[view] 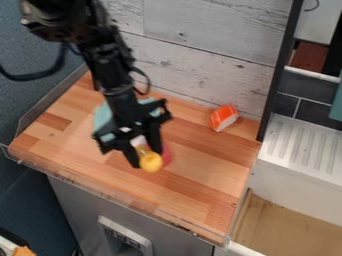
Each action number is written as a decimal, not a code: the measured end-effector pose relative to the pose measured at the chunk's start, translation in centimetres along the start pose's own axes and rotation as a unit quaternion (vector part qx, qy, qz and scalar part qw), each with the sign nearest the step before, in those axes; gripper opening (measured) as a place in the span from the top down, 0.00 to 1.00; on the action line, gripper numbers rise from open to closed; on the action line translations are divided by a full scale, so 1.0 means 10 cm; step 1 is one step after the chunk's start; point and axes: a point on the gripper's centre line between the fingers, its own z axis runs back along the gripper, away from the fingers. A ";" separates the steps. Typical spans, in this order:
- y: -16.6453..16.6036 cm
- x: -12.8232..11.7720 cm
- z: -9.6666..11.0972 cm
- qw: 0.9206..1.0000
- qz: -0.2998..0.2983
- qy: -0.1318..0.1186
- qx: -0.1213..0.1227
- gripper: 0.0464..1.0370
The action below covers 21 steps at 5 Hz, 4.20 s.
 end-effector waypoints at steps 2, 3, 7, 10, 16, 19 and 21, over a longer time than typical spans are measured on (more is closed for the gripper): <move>-0.20 -0.34 -0.18 0.998 -0.048 0.035 -0.001 0.59; -0.20 -0.48 -0.27 0.997 -0.066 0.037 0.010 0.59; -0.19 -0.48 -0.65 0.995 -0.070 0.047 0.053 0.59; -0.27 0.03 -0.55 0.999 -0.014 0.020 0.036 0.59; -0.64 0.83 -0.42 0.999 0.049 -0.011 -0.004 0.59; -0.51 0.73 -0.59 0.999 0.036 -0.004 0.020 0.59; -0.21 0.60 -0.56 0.998 0.020 -0.043 0.036 0.59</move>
